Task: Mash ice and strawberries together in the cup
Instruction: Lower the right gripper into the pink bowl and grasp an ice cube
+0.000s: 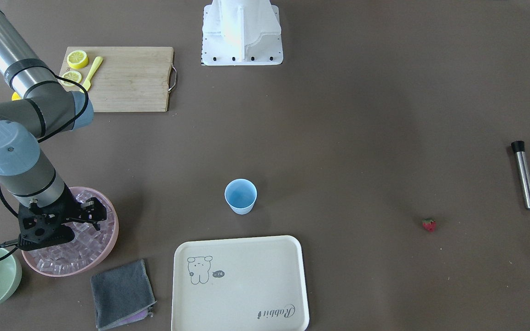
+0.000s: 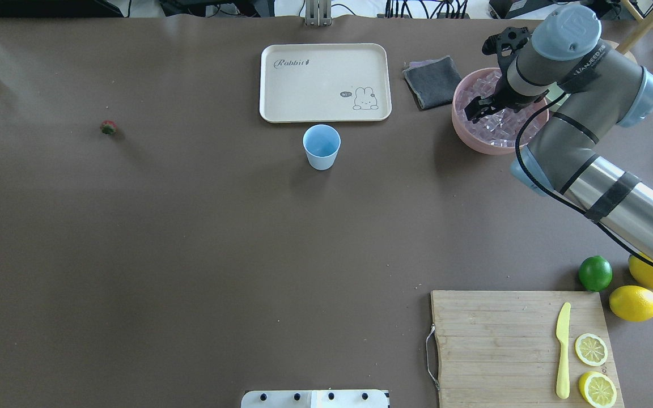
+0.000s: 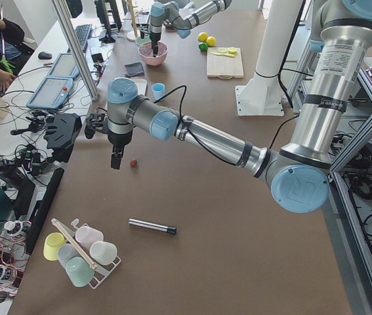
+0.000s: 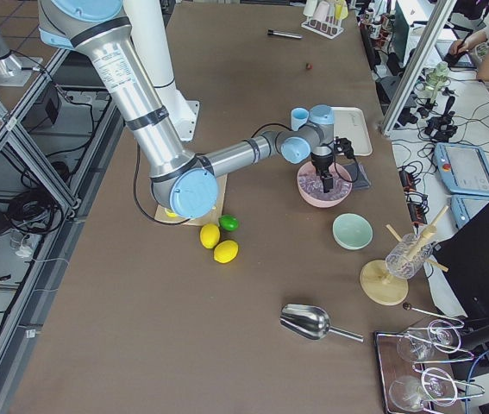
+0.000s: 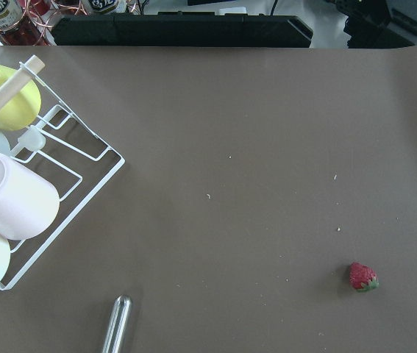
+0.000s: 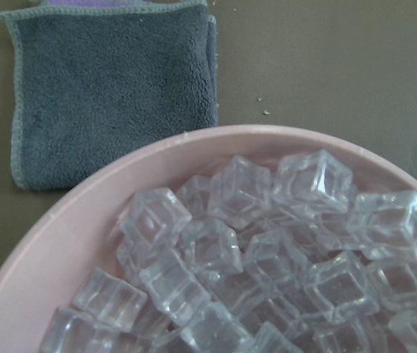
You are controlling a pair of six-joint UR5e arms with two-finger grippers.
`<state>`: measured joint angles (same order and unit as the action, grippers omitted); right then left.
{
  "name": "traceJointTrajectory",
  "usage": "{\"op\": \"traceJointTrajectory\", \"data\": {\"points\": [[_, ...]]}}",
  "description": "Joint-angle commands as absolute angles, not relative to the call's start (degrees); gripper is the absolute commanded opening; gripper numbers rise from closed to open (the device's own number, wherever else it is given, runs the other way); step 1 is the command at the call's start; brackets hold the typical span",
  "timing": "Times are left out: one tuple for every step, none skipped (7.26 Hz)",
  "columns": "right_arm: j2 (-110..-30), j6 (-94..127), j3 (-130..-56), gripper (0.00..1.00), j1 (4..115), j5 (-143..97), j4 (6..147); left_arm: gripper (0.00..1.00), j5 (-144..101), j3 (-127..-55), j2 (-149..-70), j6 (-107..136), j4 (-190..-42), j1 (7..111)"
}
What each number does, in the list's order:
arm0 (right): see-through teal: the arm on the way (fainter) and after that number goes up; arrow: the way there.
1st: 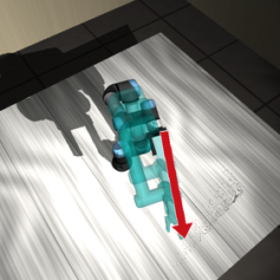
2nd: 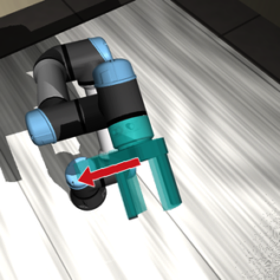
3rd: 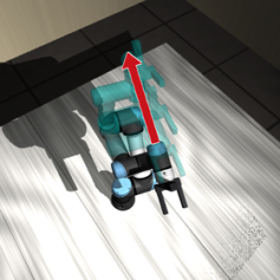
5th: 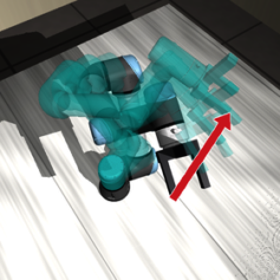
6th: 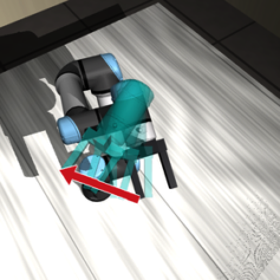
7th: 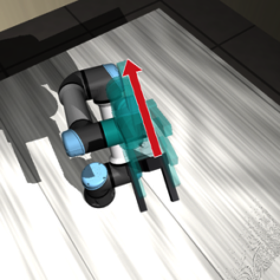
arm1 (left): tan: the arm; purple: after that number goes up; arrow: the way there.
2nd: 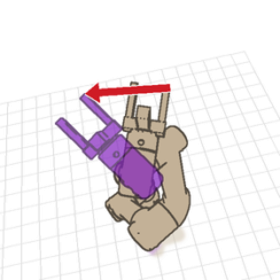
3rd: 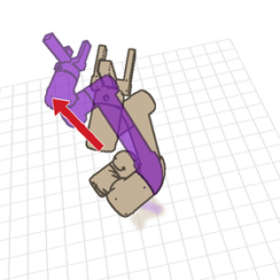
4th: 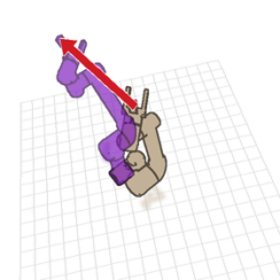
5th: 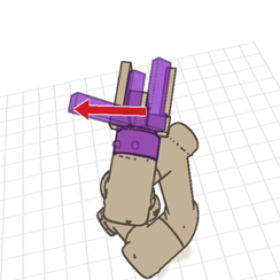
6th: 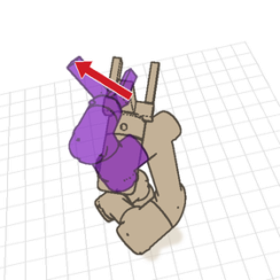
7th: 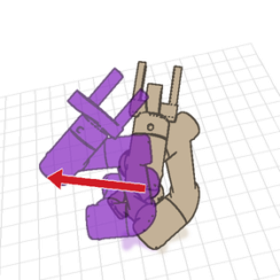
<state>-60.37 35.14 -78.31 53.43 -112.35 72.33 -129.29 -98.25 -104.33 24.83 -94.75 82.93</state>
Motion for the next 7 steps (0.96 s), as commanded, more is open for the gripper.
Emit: {"op": "traceJointTrajectory", "data": {"points": [[-60.6,35.2,-78.4,0.83,53.3,-112.3,72.3,0.98,-129.3,-98.2,-104.4,24.8,-94.7,83.0],[-60.5,35.2,-78.3,0.34,53.3,-112.3,72.4,0.98,-129.3,-98.3,-104.4,24.9,-94.7,82.9],[-60.7,35.2,-78.3,0.00,53.3,-112.4,72.4,0.98,-129.3,-98.3,-104.4,25.0,-94.7,82.7],[-60.7,35.2,-78.4,0.00,53.4,-112.4,72.5,0.98,-129.3,-98.3,-104.3,25.0,-94.7,82.4],[-60.7,35.2,-78.5,0.00,53.6,-112.4,72.5,0.98,-129.3,-98.1,-104.4,25.0,-94.7,82.4],[-60.6,35.7,-78.6,0.00,53.8,-112.4,72.7,0.98,-129.3,-98.0,-104.4,25.0,-94.8,82.4],[-60.6,35.8,-78.7,0.00,54.1,-112.4,72.8,0.98,-129.3,-97.9,-104.4,25.0,-94.7,82.1]]}}
